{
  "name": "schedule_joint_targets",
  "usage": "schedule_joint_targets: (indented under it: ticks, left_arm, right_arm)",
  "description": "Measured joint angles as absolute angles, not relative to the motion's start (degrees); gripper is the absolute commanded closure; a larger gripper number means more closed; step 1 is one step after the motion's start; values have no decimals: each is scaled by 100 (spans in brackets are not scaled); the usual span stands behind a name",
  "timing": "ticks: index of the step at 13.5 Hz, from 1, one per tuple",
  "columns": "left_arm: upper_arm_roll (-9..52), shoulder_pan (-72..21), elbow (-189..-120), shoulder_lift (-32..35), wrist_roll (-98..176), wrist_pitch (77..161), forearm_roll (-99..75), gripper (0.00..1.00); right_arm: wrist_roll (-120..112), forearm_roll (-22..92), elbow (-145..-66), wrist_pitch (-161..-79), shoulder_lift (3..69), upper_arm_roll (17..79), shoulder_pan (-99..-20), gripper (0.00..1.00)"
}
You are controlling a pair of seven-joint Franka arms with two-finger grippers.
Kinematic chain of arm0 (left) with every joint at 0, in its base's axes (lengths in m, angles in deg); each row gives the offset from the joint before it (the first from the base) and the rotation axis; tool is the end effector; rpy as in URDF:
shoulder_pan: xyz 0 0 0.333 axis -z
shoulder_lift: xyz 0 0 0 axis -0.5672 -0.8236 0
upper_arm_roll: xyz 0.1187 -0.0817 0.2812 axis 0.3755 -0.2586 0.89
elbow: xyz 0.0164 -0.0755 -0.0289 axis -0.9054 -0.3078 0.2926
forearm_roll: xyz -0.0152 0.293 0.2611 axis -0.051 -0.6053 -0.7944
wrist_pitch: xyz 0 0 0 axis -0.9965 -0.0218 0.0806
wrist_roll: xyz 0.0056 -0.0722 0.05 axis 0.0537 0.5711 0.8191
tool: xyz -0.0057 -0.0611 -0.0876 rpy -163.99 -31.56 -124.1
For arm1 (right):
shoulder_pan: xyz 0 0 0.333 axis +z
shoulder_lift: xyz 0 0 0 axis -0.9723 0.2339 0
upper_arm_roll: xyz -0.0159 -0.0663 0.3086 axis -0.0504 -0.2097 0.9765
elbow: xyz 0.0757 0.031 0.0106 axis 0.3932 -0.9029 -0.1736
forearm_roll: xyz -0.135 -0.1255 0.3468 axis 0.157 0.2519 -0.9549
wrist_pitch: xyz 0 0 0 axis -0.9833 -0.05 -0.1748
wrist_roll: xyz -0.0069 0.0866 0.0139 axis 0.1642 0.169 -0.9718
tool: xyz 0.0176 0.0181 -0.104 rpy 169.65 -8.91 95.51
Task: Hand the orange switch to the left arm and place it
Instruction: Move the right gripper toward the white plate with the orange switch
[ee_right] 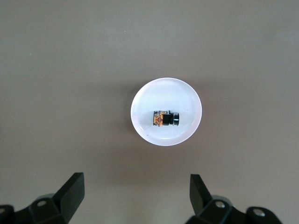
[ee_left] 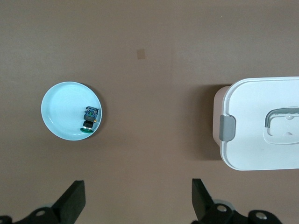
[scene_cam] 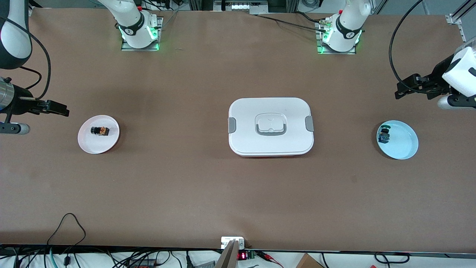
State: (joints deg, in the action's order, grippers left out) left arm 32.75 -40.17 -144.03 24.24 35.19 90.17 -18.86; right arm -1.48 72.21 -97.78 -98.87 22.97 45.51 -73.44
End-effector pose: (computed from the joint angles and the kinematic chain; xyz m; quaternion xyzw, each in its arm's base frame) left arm 0.5647 -0.0178 0.6036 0.9991 0.0120 -0.0346 0.0219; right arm 0.6024 -0.0477 0.5156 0.9975 -0.0219 -0.0663 0.0115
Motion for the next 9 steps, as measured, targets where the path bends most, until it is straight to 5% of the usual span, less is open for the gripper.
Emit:
schedule_joint_targets:
  ticks: [9]
  left_arm:
    - [3273,-4017,-14403,2424,3519,9017,-1886,0]
  right_arm:
    - [-153,7209,-9617,-9858,2189,4527,-7370,0]
